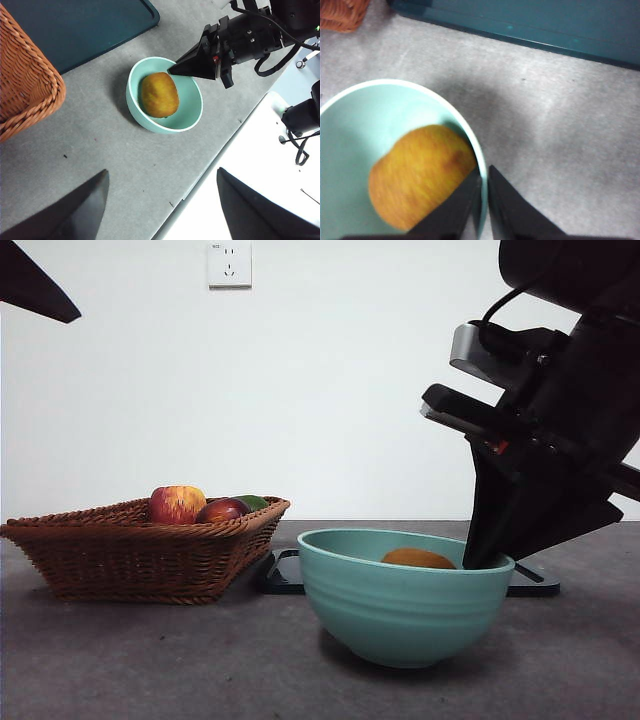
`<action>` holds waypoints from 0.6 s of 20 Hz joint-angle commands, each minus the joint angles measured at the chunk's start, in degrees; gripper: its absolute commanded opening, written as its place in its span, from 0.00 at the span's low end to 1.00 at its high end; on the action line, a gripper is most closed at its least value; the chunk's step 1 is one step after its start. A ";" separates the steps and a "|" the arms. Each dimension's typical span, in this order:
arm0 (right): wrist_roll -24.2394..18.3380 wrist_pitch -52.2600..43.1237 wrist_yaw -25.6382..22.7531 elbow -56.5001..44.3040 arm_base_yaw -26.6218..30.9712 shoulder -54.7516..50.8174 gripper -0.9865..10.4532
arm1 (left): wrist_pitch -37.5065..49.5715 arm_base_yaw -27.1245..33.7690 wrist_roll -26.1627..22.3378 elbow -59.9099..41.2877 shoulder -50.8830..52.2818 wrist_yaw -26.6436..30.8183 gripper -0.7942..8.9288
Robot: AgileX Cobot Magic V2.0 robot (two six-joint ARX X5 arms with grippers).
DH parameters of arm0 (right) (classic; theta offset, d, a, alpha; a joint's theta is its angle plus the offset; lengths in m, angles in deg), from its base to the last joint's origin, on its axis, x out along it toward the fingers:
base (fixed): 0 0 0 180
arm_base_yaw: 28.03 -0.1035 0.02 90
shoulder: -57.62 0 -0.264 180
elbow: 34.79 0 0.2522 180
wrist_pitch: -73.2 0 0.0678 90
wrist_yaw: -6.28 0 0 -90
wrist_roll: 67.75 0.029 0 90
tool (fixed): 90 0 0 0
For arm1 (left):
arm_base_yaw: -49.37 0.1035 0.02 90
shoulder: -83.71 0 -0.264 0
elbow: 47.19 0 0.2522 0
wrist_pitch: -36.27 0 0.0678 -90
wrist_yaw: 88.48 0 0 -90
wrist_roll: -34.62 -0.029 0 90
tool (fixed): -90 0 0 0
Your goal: Pick up the wifruite, put it on the bowl, pick up the plate, put it on desk
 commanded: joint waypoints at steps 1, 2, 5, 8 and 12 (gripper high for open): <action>0.79 -0.79 0.11 1.09 -0.70 0.72 0.09 | 0.35 -0.28 -0.90 0.55 -0.28 -0.31 0.43; 0.76 -0.59 0.13 1.79 -0.70 0.70 0.09 | 0.35 -0.28 -0.90 0.55 -0.28 -0.31 0.44; -0.44 2.05 -0.11 5.57 -0.57 0.66 0.09 | 0.37 -0.28 -0.90 0.55 -0.28 -0.31 0.44; -3.32 4.52 -1.55 10.34 0.44 1.03 0.09 | 0.39 -0.28 -0.90 0.55 -0.28 -0.28 0.43; -5.70 5.51 -1.55 16.81 3.93 4.44 0.09 | 0.35 -0.28 -0.90 0.55 -0.28 -0.28 0.43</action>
